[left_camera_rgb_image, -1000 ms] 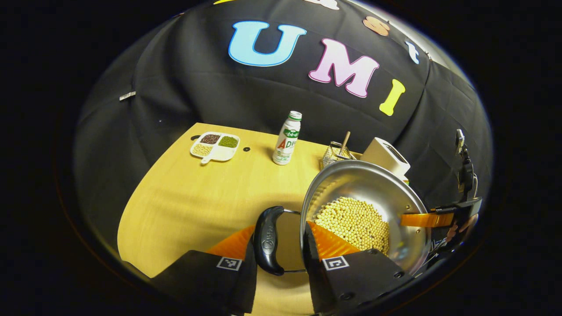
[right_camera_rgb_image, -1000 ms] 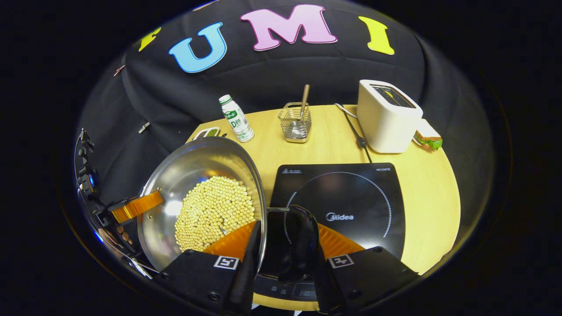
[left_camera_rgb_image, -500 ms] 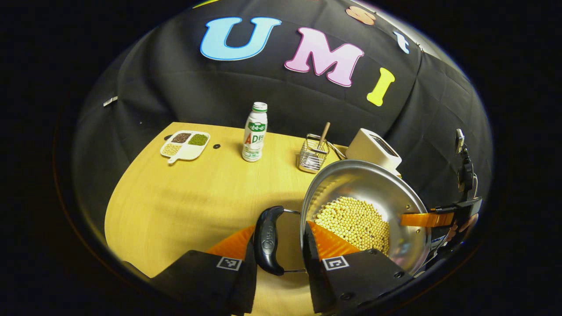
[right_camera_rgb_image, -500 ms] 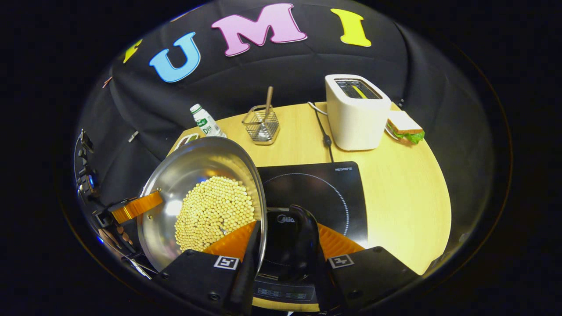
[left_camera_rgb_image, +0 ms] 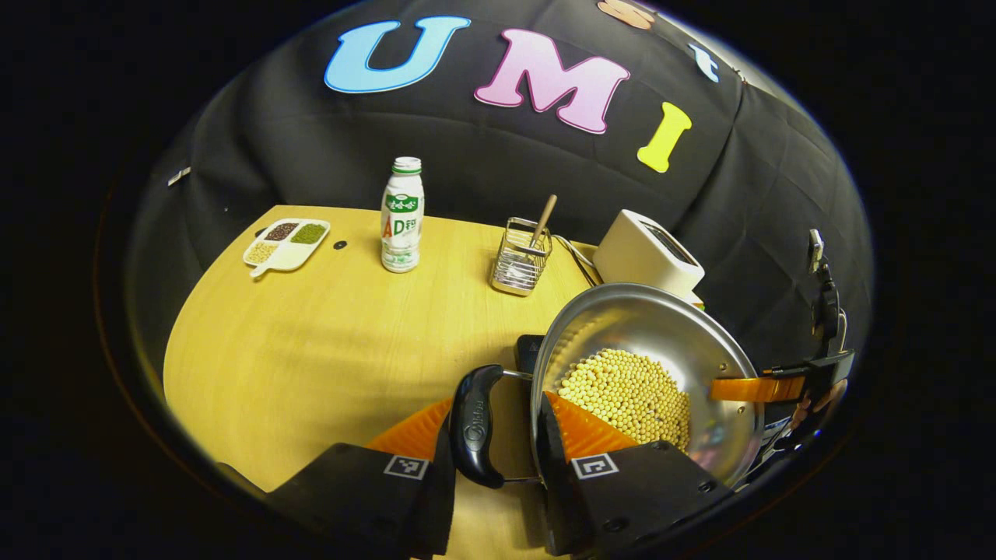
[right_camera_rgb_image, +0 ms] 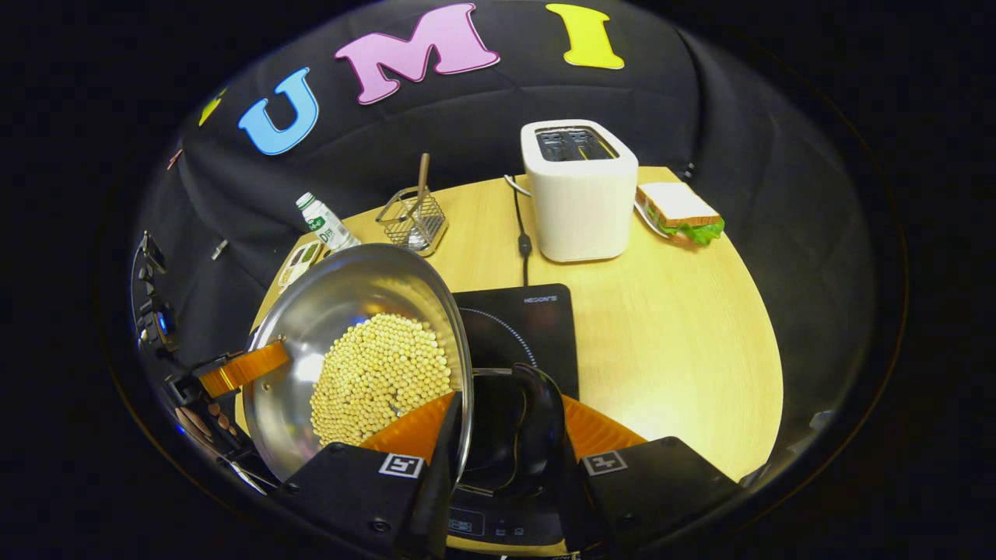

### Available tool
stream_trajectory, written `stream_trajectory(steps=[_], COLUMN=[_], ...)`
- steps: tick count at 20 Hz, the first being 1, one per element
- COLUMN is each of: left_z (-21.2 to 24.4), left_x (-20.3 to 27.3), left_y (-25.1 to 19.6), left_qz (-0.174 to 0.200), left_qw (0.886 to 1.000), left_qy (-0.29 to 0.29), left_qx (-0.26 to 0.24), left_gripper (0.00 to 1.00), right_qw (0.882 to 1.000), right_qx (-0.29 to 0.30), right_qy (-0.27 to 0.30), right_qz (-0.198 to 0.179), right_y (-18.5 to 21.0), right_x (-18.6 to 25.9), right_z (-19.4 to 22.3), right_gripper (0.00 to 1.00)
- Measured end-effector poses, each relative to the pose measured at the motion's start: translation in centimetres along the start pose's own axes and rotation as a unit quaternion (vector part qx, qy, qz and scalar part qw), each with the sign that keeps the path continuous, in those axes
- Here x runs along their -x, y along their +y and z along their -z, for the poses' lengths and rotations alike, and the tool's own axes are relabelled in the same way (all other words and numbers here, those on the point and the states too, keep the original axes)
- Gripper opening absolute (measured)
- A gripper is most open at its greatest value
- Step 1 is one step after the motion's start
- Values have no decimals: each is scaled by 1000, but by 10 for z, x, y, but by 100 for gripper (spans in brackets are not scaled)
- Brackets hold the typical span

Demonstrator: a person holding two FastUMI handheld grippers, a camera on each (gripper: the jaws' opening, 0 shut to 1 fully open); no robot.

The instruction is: First push the handle of the pot to place it horizontally, then grasp the pot with both hands and set it on the induction cooktop.

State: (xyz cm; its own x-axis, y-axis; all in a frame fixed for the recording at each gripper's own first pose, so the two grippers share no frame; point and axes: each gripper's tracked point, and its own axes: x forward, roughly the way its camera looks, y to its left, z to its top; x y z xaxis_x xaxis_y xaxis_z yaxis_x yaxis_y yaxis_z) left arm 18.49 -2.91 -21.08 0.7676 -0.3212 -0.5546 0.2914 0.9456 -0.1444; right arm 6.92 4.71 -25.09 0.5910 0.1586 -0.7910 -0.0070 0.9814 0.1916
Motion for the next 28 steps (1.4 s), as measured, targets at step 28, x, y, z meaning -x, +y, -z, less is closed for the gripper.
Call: stream_trajectory(steps=[28], left_z=[8], left_x=[-55], left_y=[-17], left_qz=[5], left_qw=[1000], left_qy=[-19], left_qx=[17], left_gripper=[60], right_qw=[999], right_qx=[-2], right_qy=[0], right_qz=[39], right_y=[-46], right_x=[-46], right_z=[-7], right_gripper=[64])
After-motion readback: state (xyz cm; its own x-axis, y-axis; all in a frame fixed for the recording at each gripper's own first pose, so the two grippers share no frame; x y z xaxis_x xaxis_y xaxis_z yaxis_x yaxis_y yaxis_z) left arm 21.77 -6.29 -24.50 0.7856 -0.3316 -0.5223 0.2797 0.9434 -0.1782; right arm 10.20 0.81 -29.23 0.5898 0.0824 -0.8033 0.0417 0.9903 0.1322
